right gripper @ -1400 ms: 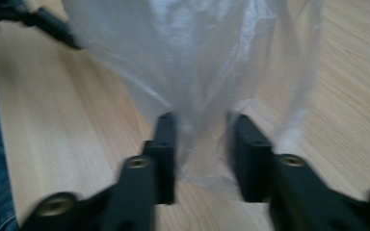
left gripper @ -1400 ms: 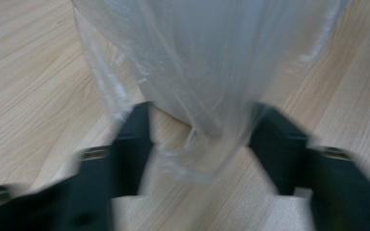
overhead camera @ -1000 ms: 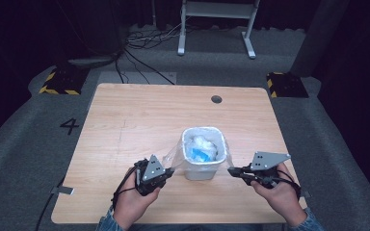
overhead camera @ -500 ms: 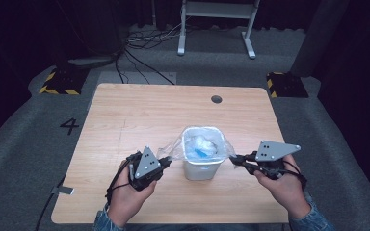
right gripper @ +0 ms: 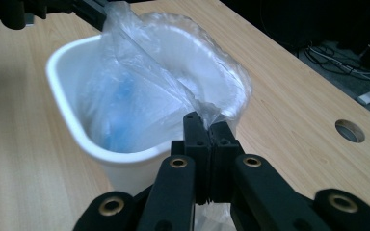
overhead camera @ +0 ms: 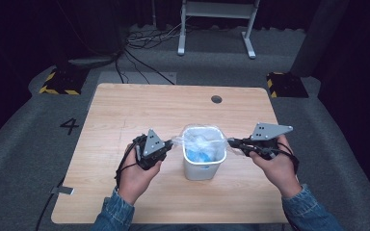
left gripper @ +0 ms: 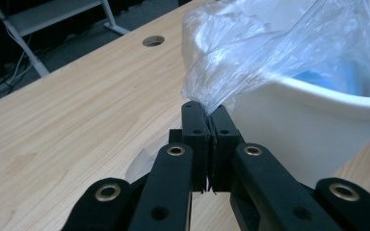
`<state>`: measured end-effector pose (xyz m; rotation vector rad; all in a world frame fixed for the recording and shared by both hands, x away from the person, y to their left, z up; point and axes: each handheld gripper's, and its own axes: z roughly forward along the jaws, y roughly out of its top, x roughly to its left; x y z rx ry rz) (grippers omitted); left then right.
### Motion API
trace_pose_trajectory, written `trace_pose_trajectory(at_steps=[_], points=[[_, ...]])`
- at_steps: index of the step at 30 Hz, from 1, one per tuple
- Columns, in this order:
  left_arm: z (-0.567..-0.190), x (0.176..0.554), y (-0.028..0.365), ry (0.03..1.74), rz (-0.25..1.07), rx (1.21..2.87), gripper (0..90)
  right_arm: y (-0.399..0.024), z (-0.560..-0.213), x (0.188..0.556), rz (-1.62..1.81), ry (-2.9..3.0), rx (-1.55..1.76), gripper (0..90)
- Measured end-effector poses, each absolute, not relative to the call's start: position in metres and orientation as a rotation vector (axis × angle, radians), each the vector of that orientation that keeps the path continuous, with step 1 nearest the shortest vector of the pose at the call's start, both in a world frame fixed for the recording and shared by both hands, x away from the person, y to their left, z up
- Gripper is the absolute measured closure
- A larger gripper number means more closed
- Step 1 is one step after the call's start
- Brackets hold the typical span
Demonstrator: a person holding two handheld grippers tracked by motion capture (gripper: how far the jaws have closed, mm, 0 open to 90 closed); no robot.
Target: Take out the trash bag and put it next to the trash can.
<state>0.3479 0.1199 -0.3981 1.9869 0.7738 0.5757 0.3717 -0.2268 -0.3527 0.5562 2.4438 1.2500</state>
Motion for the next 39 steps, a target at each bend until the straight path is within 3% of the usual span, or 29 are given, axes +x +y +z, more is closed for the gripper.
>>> trace_pose_trajectory(at_steps=[13,21,25,30,35,39], points=[[-0.422,0.357,0.112,0.773,0.492,2.012,88.1,-0.226,-0.378,0.391,1.226,2.488,0.649,88.5],[-0.421,0.356,0.115,0.786,0.495,2.012,88.1,-0.24,-0.375,0.379,1.169,2.38,0.696,46.0],[-0.422,0.355,0.115,0.788,0.491,2.02,88.0,-0.252,-0.37,0.364,1.156,2.314,0.701,33.6],[-0.421,0.353,0.116,0.787,0.492,2.026,88.0,-0.269,-0.37,0.351,1.123,2.282,0.734,34.2],[-0.419,0.352,0.116,0.785,0.494,2.025,87.8,-0.281,-0.389,0.353,1.113,2.324,0.833,42.3],[-0.42,0.352,0.117,0.785,0.49,2.024,87.1,-0.27,-0.411,0.353,1.179,2.429,0.85,68.7]])
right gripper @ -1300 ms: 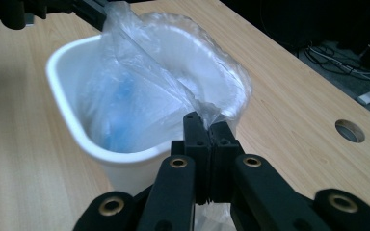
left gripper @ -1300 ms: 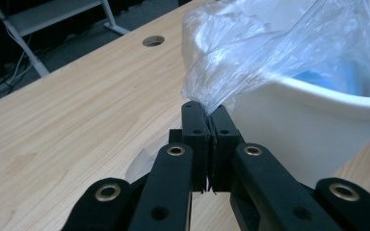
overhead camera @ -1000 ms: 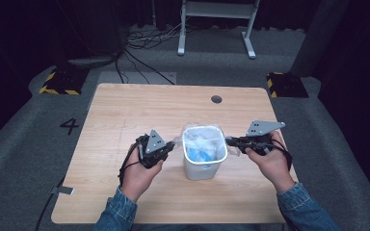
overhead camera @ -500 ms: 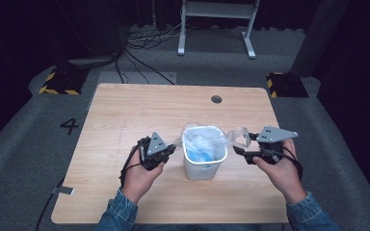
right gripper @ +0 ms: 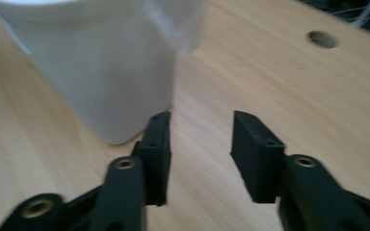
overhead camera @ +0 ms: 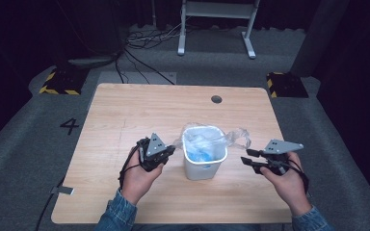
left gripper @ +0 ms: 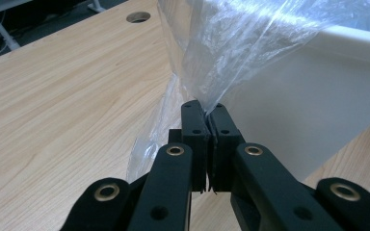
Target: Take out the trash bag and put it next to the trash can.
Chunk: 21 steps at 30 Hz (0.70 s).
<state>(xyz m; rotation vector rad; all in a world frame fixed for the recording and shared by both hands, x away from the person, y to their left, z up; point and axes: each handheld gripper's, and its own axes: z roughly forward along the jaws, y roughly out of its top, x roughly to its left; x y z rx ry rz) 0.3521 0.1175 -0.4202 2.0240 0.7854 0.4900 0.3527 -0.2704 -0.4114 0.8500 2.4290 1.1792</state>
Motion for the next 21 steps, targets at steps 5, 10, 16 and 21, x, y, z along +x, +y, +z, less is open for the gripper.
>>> trace_pose_trajectory(at_steps=[5,10,16,21], points=[[-0.421,0.351,0.118,0.788,0.482,2.019,85.9,-0.247,-0.419,0.35,1.198,2.457,0.762,83.3],[-0.42,0.35,0.12,0.791,0.472,2.007,84.7,-0.232,-0.408,0.352,1.225,2.419,0.708,86.7],[-0.418,0.348,0.122,0.779,0.472,2.004,84.3,-0.232,-0.379,0.363,1.275,2.317,0.709,87.5],[-0.418,0.347,0.121,0.776,0.454,2.004,84.8,-0.227,-0.359,0.363,1.353,2.292,0.667,86.0]])
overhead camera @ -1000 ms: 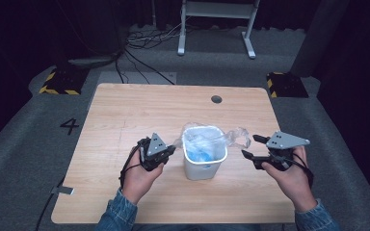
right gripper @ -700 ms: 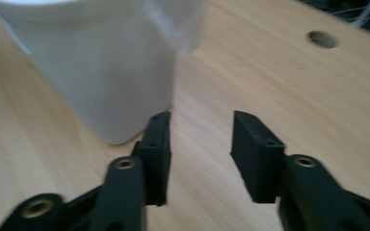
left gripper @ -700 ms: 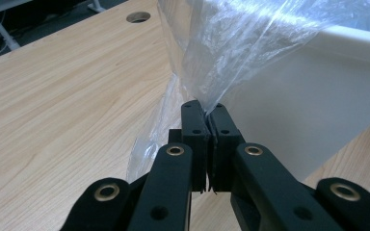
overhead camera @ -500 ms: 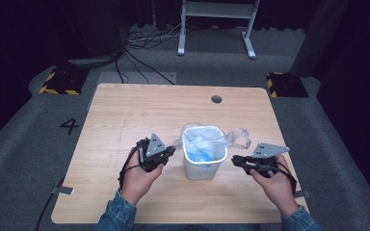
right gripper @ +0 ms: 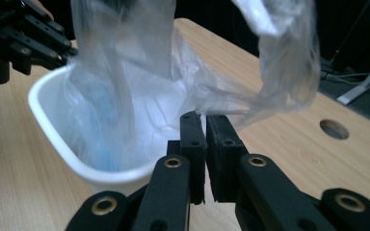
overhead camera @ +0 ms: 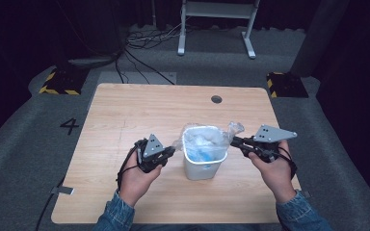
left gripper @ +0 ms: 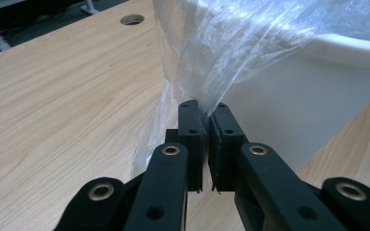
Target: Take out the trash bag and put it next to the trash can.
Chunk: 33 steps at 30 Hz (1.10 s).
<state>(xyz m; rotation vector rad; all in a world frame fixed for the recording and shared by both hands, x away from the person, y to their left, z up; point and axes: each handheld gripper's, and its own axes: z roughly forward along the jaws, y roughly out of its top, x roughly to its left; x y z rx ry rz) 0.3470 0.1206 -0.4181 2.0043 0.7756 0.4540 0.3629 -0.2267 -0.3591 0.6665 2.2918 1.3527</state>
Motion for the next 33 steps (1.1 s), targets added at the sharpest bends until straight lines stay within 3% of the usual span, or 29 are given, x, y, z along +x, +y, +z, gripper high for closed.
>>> trace_pose_trajectory(at_steps=[7,8,11,14,16,22,30,31,33], points=[[-0.416,0.345,0.121,0.771,0.463,1.99,78.9,-0.196,-0.345,0.365,1.402,2.322,0.564,84.0],[-0.416,0.344,0.121,0.773,0.461,1.987,74.8,-0.19,-0.344,0.366,1.404,2.33,0.549,83.9],[-0.412,0.342,0.124,0.762,0.49,1.97,47.4,-0.174,-0.343,0.368,1.406,2.358,0.516,83.7],[-0.399,0.335,0.131,0.748,0.505,1.935,34.5,-0.162,-0.344,0.371,1.406,2.378,0.496,83.7],[-0.388,0.33,0.135,0.735,0.515,1.91,31.4,-0.158,-0.345,0.372,1.409,2.385,0.494,83.6],[-0.361,0.32,0.132,0.663,0.512,1.871,29.0,-0.154,-0.345,0.373,1.404,2.387,0.49,83.6],[-0.347,0.329,0.092,0.581,0.485,1.918,32.3,-0.151,-0.345,0.372,1.386,2.398,0.473,83.3],[-0.347,0.332,0.089,0.59,0.468,1.916,35.6,-0.151,-0.345,0.372,1.385,2.399,0.472,83.3],[-0.348,0.336,0.087,0.59,0.485,1.905,57.1,-0.15,-0.345,0.372,1.385,2.401,0.469,82.9]])
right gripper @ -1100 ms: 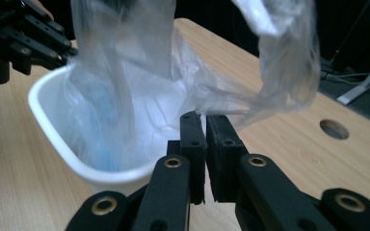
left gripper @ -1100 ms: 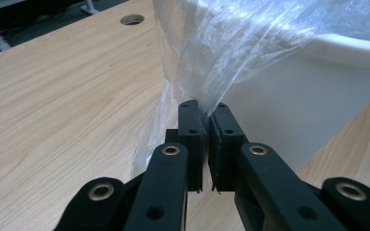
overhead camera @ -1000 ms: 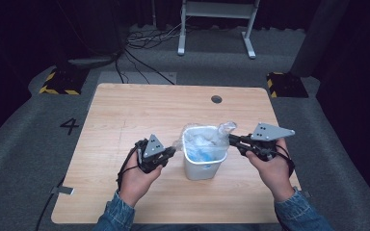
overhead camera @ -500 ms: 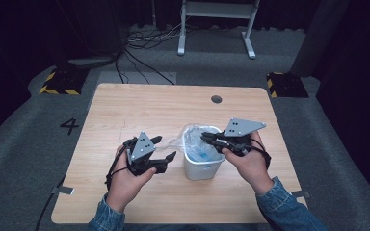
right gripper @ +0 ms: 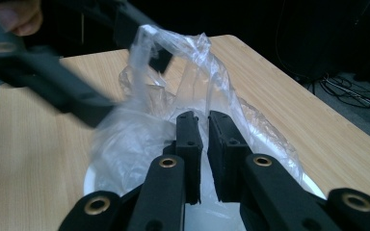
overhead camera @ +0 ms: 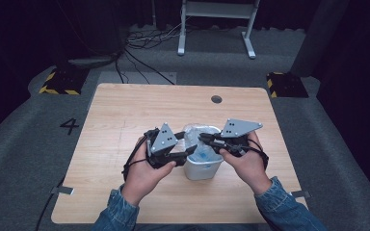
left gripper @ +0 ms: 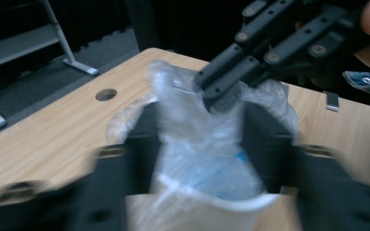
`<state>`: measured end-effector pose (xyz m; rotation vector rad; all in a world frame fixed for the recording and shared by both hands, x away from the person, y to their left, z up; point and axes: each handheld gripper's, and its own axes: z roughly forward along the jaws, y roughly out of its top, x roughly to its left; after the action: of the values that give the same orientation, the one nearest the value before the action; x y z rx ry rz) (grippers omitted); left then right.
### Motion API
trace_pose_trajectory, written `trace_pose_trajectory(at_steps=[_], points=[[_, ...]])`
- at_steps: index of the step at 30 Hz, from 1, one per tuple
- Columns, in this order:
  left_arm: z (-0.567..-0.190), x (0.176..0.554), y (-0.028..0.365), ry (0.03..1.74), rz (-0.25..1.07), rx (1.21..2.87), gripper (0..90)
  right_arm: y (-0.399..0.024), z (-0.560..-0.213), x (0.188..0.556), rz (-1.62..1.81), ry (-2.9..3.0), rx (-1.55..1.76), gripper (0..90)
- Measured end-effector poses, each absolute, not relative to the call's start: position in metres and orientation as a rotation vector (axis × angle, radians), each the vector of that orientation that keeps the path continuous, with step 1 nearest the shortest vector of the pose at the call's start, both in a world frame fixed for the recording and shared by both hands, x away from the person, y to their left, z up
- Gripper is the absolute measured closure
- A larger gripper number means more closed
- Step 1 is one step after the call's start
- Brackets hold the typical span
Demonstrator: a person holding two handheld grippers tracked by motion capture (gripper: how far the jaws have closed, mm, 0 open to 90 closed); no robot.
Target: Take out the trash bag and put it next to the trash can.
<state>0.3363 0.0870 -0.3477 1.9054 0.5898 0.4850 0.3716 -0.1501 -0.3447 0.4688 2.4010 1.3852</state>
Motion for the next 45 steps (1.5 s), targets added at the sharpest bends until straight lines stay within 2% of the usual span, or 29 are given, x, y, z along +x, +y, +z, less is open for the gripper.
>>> trace_pose_trajectory(at_steps=[2,4,7,13,16,21,26,35,39,43,45], points=[[-0.346,0.338,0.088,0.598,0.541,1.902,81.0,-0.151,-0.345,0.372,1.385,2.403,0.461,81.4],[-0.343,0.337,0.089,0.603,0.575,1.88,88.2,-0.152,-0.345,0.372,1.389,2.4,0.458,78.3],[-0.338,0.333,0.096,0.622,0.617,1.84,89.2,-0.157,-0.343,0.372,1.394,2.38,0.459,69.4],[-0.337,0.325,0.115,0.672,0.659,1.764,89.2,-0.168,-0.339,0.371,1.374,2.379,0.446,37.6],[-0.343,0.325,0.122,0.701,0.656,1.77,89.1,-0.168,-0.339,0.372,1.381,2.467,0.43,25.8],[-0.35,0.325,0.129,0.723,0.644,1.771,89.0,-0.153,-0.349,0.378,1.322,2.539,0.469,18.5],[-0.35,0.324,0.132,0.727,0.645,1.772,88.9,-0.127,-0.358,0.386,1.197,2.652,0.459,18.2],[-0.352,0.322,0.133,0.721,0.644,1.788,88.5,-0.109,-0.366,0.4,1.021,2.742,0.615,26.0],[-0.357,0.319,0.139,0.738,0.626,1.774,88.5,-0.108,-0.365,0.401,1.01,2.798,0.643,46.2],[-0.363,0.317,0.145,0.759,0.603,1.759,87.1,-0.108,-0.365,0.401,0.997,2.803,0.661,72.9],[-0.365,0.317,0.148,0.764,0.597,1.749,84.7,-0.11,-0.366,0.401,1.012,2.796,0.67,83.1]])
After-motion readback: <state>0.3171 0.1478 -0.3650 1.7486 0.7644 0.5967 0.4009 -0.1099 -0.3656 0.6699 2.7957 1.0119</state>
